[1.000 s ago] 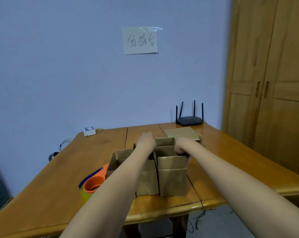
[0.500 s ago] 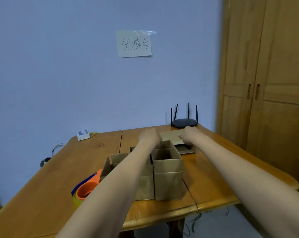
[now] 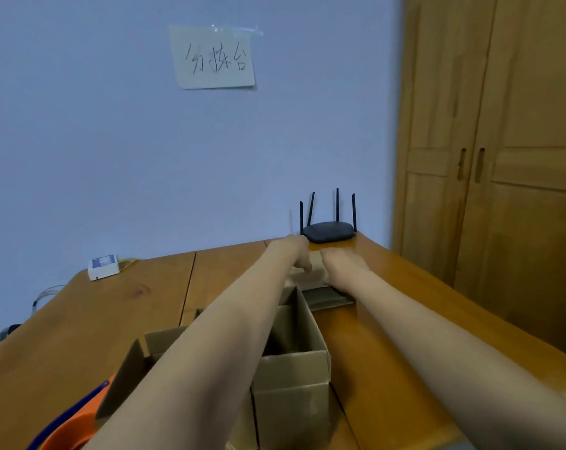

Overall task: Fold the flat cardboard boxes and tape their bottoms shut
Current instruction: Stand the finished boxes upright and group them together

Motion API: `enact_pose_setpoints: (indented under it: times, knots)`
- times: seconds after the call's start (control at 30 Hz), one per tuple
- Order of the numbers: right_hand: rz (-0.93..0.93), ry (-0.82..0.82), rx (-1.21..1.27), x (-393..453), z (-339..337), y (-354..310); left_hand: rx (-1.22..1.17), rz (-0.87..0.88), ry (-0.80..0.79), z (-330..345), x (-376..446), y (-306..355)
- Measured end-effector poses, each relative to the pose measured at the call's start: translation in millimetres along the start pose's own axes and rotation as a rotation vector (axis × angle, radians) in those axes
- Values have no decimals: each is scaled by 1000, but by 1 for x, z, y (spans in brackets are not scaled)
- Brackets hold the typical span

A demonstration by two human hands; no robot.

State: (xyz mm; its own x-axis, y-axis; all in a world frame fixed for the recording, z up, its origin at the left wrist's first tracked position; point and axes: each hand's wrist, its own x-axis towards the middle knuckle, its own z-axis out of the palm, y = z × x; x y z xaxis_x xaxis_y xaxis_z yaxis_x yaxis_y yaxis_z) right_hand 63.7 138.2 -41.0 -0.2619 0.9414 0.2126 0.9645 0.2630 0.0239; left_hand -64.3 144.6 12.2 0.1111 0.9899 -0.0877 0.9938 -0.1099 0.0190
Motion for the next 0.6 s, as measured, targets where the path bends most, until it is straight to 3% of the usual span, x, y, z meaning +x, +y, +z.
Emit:
enact_pose_setpoints:
  times: [0.2,0.37,0.5,0.6]
  knots:
    - [-49,-66,-100,37,59,0,81,-115,-233,9,39,-18]
    - [-25,1,-211,49,79,-6,66,-162,-417,18,54,-31]
    - [-53,47,-200,51,63,-5,-261,-223,-376,17,61,-38]
    - [-16,81,-202,48,36,-1,-487,-201,-224,5,58,-39]
